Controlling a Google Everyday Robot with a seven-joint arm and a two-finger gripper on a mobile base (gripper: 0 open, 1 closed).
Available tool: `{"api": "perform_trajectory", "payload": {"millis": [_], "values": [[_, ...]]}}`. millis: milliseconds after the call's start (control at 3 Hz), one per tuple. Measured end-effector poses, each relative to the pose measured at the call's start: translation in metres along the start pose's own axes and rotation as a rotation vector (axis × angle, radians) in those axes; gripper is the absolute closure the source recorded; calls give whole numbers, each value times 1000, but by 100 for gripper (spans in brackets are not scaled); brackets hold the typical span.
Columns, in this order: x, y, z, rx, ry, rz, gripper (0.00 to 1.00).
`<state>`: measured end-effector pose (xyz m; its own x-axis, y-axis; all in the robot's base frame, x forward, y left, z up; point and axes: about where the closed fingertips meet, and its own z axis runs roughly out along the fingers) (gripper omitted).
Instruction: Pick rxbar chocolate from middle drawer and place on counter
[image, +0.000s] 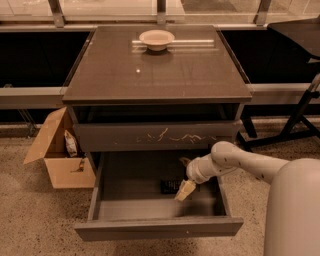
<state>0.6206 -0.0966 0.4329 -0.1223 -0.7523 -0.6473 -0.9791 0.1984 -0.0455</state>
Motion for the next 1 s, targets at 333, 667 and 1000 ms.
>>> {"api": "perform_trajectory", "payload": {"millis": [333, 667, 1000], "values": [[8, 0, 19, 1, 6, 12, 0], [20, 2, 33, -9, -26, 25, 0], [31, 2, 42, -14, -63, 35, 0]]}}
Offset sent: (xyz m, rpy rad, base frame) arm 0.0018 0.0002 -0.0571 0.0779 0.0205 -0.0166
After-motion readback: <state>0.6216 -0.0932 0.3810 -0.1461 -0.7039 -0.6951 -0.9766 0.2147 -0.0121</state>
